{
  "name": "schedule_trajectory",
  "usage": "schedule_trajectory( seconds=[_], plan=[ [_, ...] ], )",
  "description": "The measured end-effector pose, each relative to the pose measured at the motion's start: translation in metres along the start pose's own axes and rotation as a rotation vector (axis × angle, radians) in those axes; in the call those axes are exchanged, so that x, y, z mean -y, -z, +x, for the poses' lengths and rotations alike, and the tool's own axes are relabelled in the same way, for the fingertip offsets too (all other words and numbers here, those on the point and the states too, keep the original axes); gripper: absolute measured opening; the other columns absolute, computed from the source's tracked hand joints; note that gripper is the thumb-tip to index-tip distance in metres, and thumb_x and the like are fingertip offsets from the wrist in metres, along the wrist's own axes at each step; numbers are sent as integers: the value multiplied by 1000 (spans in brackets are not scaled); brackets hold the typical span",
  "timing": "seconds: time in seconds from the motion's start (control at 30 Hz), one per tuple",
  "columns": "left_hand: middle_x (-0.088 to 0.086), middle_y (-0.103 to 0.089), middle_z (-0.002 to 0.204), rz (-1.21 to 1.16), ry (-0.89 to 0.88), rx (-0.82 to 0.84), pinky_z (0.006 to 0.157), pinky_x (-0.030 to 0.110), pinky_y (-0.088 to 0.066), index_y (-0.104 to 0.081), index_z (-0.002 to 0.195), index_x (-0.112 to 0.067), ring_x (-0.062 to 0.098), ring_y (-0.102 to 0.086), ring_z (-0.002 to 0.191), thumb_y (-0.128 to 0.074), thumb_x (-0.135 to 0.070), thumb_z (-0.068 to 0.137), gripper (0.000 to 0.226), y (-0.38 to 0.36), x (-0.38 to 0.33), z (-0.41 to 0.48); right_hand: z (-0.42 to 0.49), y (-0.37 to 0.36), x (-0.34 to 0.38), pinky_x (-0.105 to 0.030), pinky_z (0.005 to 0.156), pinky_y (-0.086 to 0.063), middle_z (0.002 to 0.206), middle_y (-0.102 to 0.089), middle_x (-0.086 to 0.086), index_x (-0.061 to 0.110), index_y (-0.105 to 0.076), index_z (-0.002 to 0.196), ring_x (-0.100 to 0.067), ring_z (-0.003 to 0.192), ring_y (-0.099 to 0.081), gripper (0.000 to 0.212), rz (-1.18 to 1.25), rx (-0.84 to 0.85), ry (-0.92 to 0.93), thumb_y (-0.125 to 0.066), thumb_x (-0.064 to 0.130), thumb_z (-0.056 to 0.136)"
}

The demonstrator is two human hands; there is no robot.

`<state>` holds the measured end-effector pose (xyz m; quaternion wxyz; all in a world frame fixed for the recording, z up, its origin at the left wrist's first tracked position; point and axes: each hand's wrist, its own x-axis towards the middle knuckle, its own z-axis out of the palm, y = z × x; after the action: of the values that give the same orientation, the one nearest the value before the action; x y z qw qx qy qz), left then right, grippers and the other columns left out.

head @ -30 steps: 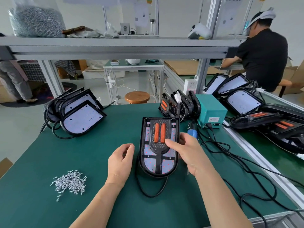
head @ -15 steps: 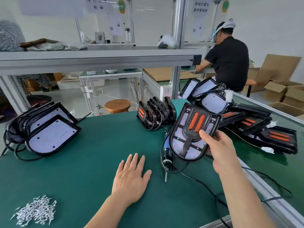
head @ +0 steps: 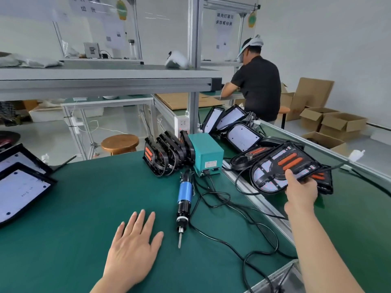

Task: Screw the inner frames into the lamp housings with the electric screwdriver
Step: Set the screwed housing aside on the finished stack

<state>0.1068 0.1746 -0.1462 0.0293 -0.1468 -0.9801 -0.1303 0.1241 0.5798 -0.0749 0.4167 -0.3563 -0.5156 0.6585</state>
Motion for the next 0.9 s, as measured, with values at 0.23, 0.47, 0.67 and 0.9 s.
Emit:
schedule_trajectory(
  seconds=[0.23, 0.47, 0.67, 0.9],
  plan=[
    [-10, 7, 170, -45, -3, -2, 127, 34, 4, 2, 161, -38, 9, 12, 156, -10, -65, 99, 69, 0, 0, 4, 24, 6, -19, -42, 104, -47, 141, -54, -21, 1, -41, 138, -37, 123, -58, 58, -127, -260, -4, -71, 26, 95],
    [-9, 5, 170, -33, -1, -2, 127, 35, 4, 2, 161, -37, 10, 11, 156, -9, -66, 99, 70, -2, 1, 5, 30, -10, -24, -44, 105, -45, 142, -51, -22, 1, -40, 138, -39, 126, -56, 57, -115, -283, -58, -69, 26, 96],
    [-8, 4, 170, -21, 0, -5, 127, 35, 3, 0, 162, -36, 11, 9, 156, -10, -66, 99, 70, -2, 0, 3, 25, -19, -35, -52, 103, -51, 141, -51, -22, 1, -38, 138, -42, 121, -60, 65, -114, -174, -164, -74, 29, 92],
    [-6, 3, 171, 9, -1, -7, 127, 36, 2, 1, 162, -35, 13, 9, 157, -8, -66, 99, 71, -3, -1, 3, 23, -5, -30, -23, 38, -41, 84, -66, -20, -7, -57, 115, -19, 51, -53, 63, -164, 81, -414, -37, 52, 107]
  ],
)
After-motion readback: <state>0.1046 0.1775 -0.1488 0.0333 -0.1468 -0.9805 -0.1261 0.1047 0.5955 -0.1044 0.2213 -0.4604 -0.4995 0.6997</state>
